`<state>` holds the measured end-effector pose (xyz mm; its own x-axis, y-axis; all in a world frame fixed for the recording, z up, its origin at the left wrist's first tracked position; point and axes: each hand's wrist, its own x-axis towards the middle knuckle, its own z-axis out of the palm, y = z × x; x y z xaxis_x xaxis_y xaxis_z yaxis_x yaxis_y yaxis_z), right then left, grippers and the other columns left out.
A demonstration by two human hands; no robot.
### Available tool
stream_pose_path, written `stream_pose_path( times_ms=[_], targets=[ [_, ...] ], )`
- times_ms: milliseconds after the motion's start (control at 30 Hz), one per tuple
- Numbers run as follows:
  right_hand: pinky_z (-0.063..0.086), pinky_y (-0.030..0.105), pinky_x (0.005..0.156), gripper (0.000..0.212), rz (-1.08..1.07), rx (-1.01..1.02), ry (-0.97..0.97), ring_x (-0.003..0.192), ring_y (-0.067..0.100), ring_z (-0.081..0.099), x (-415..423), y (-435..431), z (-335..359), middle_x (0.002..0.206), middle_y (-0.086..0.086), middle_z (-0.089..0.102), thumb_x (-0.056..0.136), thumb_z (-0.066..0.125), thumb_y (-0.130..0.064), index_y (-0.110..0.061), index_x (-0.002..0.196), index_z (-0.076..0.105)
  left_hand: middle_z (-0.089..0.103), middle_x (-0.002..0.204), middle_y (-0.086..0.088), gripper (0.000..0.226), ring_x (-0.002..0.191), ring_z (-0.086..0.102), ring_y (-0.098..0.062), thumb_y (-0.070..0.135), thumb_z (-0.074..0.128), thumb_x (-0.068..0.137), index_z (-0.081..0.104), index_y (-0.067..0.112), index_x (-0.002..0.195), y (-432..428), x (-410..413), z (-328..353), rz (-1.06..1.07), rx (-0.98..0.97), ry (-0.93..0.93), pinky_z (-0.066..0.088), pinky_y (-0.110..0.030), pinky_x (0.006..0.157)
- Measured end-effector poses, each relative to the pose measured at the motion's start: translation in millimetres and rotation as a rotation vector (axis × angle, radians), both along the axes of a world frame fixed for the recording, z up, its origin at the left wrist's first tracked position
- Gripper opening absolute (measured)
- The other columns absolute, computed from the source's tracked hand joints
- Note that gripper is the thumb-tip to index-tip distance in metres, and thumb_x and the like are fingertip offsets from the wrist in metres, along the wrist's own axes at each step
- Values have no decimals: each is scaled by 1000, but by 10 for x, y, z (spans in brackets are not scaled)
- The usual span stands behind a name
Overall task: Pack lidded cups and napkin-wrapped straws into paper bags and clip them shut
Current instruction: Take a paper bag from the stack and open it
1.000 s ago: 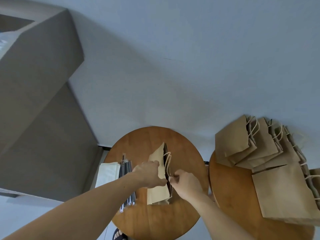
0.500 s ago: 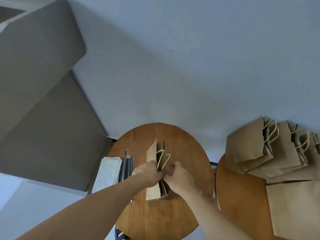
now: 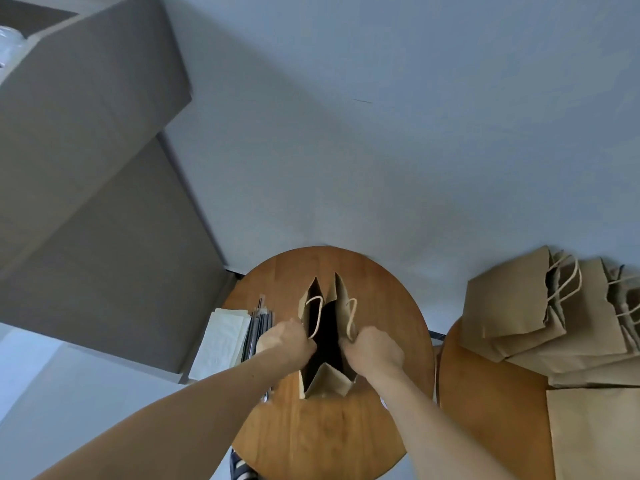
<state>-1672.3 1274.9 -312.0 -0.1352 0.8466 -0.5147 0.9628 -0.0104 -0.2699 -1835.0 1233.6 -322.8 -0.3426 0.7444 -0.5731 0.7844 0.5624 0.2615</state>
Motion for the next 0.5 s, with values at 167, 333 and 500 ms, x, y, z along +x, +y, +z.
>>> stream_pose_path(
  times_ms=[167,333,500],
  targets=[
    [32,21,45,21,-49,105,-122,58,8,55,189,109,55,69,-9,57,92,59,-33,-25,74,53,64,102,-6,24,91,64,-23,24,50,97,57,10,116,8,-209,47,-71,9,109,47,-29,71],
    [32,21,46,17,-148,130,-141,58,8,58,496,79,82,67,-9,60,91,52,-29,-27,74,53,65,95,-4,20,82,66,-18,19,50,98,61,11,112,-4,-510,86,53,25,107,57,-28,72],
    [39,20,50,17,-96,-28,18,66,9,63,269,-88,40,78,-6,63,97,50,-39,-26,88,57,63,77,2,21,65,66,-11,40,53,95,57,20,97,22,-297,5,-10,38,-90,52,-20,55]
  ],
)
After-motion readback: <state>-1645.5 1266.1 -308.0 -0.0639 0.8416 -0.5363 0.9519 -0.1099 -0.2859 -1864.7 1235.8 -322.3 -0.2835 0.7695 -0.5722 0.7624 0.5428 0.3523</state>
